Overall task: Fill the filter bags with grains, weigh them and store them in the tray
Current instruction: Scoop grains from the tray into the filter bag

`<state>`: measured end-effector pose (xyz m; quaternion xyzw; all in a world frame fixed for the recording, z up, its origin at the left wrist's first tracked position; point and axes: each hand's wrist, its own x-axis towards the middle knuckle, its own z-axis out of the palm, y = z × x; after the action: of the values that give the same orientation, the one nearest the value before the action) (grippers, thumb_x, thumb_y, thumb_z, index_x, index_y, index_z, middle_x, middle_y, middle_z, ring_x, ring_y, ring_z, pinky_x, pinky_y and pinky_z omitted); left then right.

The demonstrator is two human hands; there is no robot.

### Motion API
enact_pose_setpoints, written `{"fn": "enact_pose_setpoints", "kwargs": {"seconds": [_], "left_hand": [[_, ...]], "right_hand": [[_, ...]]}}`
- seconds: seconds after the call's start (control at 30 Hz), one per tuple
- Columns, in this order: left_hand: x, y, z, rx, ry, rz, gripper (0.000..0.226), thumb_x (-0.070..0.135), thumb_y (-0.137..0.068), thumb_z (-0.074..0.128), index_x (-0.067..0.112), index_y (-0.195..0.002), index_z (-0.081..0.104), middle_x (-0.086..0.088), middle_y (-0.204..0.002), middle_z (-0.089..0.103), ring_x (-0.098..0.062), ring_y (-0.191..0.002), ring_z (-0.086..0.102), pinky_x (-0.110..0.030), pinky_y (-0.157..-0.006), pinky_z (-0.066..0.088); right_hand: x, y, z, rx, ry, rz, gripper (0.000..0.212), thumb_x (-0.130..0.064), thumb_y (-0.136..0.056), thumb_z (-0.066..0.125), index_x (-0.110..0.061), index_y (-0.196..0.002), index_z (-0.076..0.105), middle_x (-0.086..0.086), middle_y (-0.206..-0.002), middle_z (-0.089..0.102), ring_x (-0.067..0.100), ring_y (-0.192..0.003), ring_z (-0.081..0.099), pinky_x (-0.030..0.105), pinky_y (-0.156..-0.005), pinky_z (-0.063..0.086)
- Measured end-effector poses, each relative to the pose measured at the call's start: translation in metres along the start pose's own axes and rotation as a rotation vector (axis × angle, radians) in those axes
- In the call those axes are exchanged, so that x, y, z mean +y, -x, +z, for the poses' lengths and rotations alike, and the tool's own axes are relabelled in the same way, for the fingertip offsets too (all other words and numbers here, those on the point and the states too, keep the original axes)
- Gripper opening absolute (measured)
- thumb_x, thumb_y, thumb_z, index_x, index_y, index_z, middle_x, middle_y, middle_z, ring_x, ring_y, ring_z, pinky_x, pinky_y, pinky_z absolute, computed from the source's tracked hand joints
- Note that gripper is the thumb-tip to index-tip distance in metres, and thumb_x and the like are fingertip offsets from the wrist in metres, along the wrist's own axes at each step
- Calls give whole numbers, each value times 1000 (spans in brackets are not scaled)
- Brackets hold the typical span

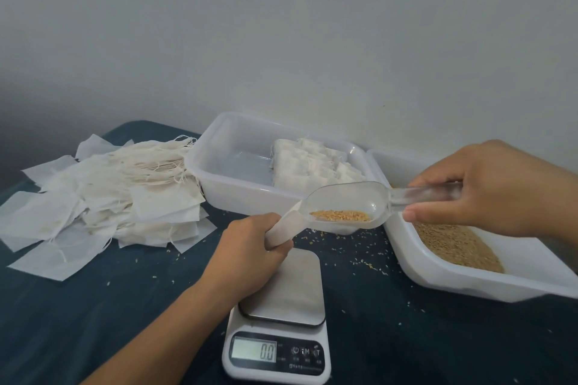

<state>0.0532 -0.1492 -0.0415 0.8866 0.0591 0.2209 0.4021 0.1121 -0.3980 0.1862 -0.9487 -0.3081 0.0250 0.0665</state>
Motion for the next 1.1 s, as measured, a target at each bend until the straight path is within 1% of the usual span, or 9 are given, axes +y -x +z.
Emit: {"fn": "enact_pose_setpoints", "kwargs": {"seconds": [0.17, 0.33, 0.5, 0.67, 0.73, 0.8, 0.93, 1.03, 1.1], "left_hand": [[1, 0, -1, -11, -26, 3, 16, 36, -90, 68, 30, -78, 59, 10, -68, 61, -8, -67, 56, -21, -55, 35], [2, 0, -1, -5, -3, -17, 16, 36, -89, 69, 32, -77, 59, 12, -67, 61, -4, -73, 57, -17, -53, 32], [2, -1, -3, -7, 80, -71, 19, 39, -88, 72, 30, -76, 60, 24, -69, 62, 0, -66, 56, -14, -54, 38], [1, -2, -2, -3, 114, -87, 20, 38, -87, 73, 29, -74, 60, 17, -67, 62, -2, -62, 53, -16, -55, 39], [2, -2, -2, -4, 140, -95, 24, 38, -87, 74, 30, -71, 58, 18, -66, 61, -1, -60, 53, -14, -56, 40], [2, -2, -2, -10, 190, -113, 21, 40, -86, 74, 36, -71, 59, 19, -62, 60, 1, -57, 53, -12, -53, 39], [1, -4, -3, -37, 297, -173, 25, 45, -81, 77, 26, -75, 62, 6, -61, 63, -5, -54, 55, -21, -55, 45], [3, -4, -6, -103, 354, -180, 26, 46, -79, 78, 23, -81, 67, 6, -69, 71, -6, -58, 64, -25, -59, 53], [4, -3, -8, -151, 404, -155, 25, 46, -77, 78, 25, -84, 70, 4, -75, 74, -4, -59, 65, -21, -57, 52]], "right_hand": [[1, -2, -2, 22, 78, -12, 51, -96, -49, 48, -71, -89, 66, -22, -71, 71, 2, -68, 65, 40, -73, 60], [10, 0, 3, 44, 56, -8, 37, -87, -58, 61, -67, -87, 70, -19, -73, 72, 7, -72, 68, 41, -72, 60], [26, 5, 25, 27, -238, 26, 24, -68, -61, 75, -61, -83, 76, -21, -72, 73, -5, -62, 64, 11, -58, 46], [52, 8, 69, 46, -497, 73, 14, -48, -75, 82, -46, -90, 81, 5, -84, 74, 2, -55, 50, 9, -50, 37], [59, 8, 85, 72, -627, 78, 24, -50, -70, 81, -39, -91, 83, 13, -87, 74, 1, -51, 43, 8, -46, 33], [62, 7, 102, 116, -712, 67, 38, -58, -63, 81, -31, -90, 83, 4, -61, 61, 2, -43, 36, 9, -43, 31], [50, -6, 135, 191, -891, 68, 44, -61, -61, 86, -24, -82, 73, -7, -52, 45, 11, -40, 35, 19, -38, 32], [28, -27, 154, 228, -933, 0, 41, -54, -69, 86, -21, -79, 65, -6, -59, 56, 9, -43, 45, 20, -43, 40], [11, -41, 164, 220, -1009, -63, 36, -41, -80, 87, -15, -88, 63, -11, -81, 72, 5, -47, 52, 19, -46, 44]]}}
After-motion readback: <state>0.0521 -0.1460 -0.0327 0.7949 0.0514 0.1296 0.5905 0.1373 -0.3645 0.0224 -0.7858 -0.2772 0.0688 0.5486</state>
